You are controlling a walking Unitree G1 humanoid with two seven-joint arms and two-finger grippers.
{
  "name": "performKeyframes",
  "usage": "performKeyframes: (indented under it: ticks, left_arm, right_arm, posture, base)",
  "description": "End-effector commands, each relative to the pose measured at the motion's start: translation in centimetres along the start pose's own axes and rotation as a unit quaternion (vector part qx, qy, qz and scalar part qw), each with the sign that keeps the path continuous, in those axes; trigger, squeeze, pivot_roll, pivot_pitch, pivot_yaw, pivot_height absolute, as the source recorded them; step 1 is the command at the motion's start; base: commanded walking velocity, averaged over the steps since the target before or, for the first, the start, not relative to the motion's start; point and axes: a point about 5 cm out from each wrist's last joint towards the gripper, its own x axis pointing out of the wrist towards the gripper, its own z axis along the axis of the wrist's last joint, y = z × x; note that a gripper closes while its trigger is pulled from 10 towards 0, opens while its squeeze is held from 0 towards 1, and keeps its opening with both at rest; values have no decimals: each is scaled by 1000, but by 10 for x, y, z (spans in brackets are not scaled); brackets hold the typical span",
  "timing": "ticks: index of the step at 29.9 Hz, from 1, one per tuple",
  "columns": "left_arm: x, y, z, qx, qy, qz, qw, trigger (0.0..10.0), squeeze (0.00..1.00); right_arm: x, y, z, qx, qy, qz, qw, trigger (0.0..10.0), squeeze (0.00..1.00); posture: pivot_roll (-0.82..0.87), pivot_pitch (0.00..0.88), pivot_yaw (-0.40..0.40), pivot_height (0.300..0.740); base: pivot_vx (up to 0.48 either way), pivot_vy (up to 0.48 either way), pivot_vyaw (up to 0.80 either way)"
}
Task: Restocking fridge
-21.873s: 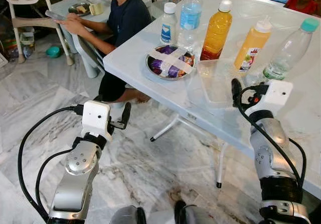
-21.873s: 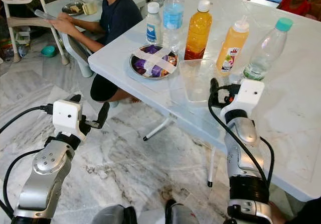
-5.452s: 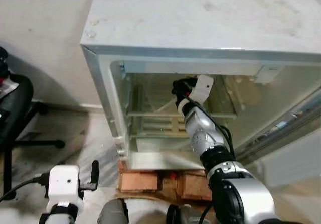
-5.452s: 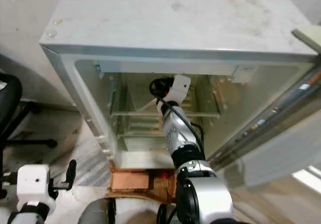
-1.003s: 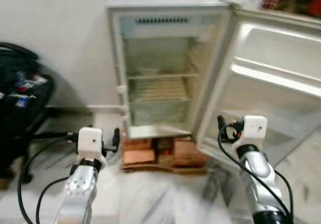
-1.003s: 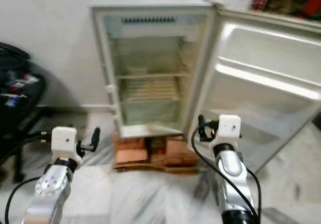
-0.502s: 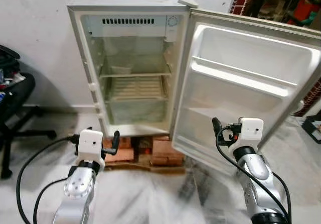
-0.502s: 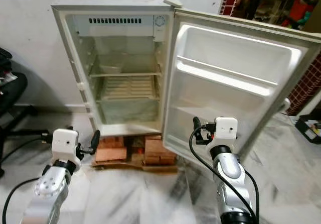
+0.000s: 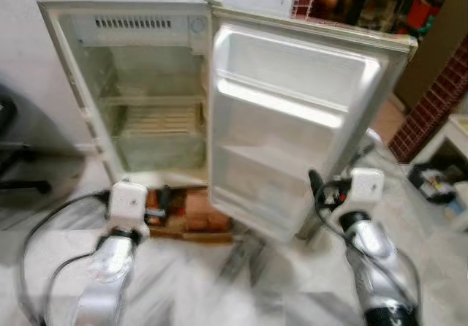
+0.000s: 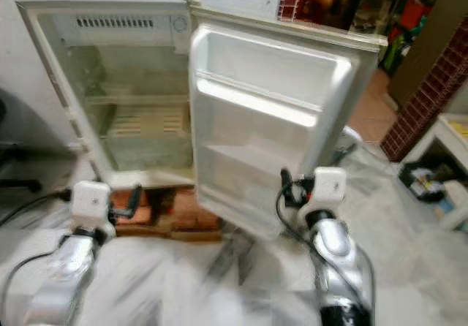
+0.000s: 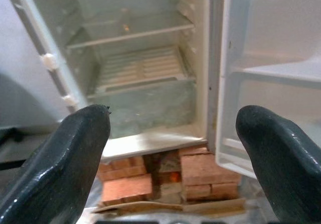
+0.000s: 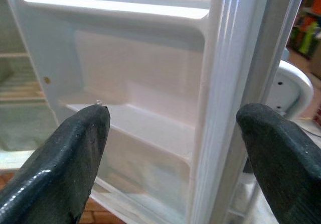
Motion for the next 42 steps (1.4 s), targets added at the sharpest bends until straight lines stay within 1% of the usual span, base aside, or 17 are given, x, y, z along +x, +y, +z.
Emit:
performKeyframes:
  ticks: [1, 5, 7, 9, 12, 15, 16, 19, 25, 29, 32, 36, 42]
  left_arm:
    - [2, -6, 2, -2, -4, -10, 1000, 10000, 0]
    - [2, -4, 2, -1, -3, -4, 1000, 10000, 0]
    - [1, -4, 1, -3, 0, 4, 1000, 10000, 0]
    - [-1, -6, -1, -2, 3, 5, 1000, 10000, 0]
    - [-3, -8, -3, -12, 2, 6, 1000, 10000, 0]
    - [-4, -10, -2, -17, -2, 2, 1000, 10000, 0]
    - [-5, -11, -1, -14, -6, -8, 1000, 10000, 0]
    - [-4, -10, 0, -12, -8, -6, 1000, 10000, 0]
    - [-3, -7, 1, -16, -11, -2, 1000, 10000, 0]
    - [-3, -8, 1, -19, -11, -5, 1000, 10000, 0]
    - [-4, -11, 0, -22, -7, -10, 1000, 10000, 0]
    - [-5, -14, 0, -24, -8, -14, 1000, 10000, 0]
    - [-7, -14, -2, -25, -3, -13, 1000, 10000, 0]
  right_arm:
    - [3, -16, 7, -6, -11, -22, 1000, 10000, 0]
    - [4, -18, 10, -12, -16, -23, 1000, 10000, 0]
    - [4, -18, 14, -30, -34, -25, 999, 10000, 0]
    - [4, -16, 16, -32, -40, -26, 998, 10000, 0]
    - [4, -12, 14, -20, -38, -29, 999, 10000, 0]
    - [5, -10, 12, -9, -36, -29, 999, 10000, 0]
    - [5, -8, 11, -15, -35, -30, 999, 10000, 0]
    - [6, -7, 11, -19, -38, -30, 999, 10000, 0]
    - [8, -10, 13, -13, -41, -37, 998, 10000, 0]
    - [10, -11, 14, -8, -38, -39, 998, 10000, 0]
    - [10, -9, 14, 10, -40, -38, 998, 10000, 0]
    - [12, -5, 18, 10, -46, -32, 998, 10000, 0]
    - [14, -4, 21, 14, -54, -31, 998, 10000, 0]
  posture:
    - [35, 0, -9, 740]
    - [37, 0, -9, 740]
    - [39, 0, -8, 740]
    - [40, 0, -7, 740]
    - [44, 0, -7, 740]
    - [48, 0, -10, 740]
    - [49, 0, -10, 740]
    - [51, 0, -11, 740]
    - [53, 0, -11, 740]
    - [53, 0, -11, 740]
    - [56, 0, -13, 740]
    - [58, 0, -14, 740]
    - [61, 0, -19, 740]
  base:
    - [0, -431, 0]
    - [0, -433, 0]
    - [0, -377, 228]
    - [0, -163, 522]
    - [0, 0, 587]
    - [0, 0, 0]
    - [0, 0, 0]
    - [0, 0, 0]
    - [281, 0, 0]
    - [406, 0, 0]
    - [480, 0, 0]
    - [480, 0, 411]
    - [480, 0, 68]
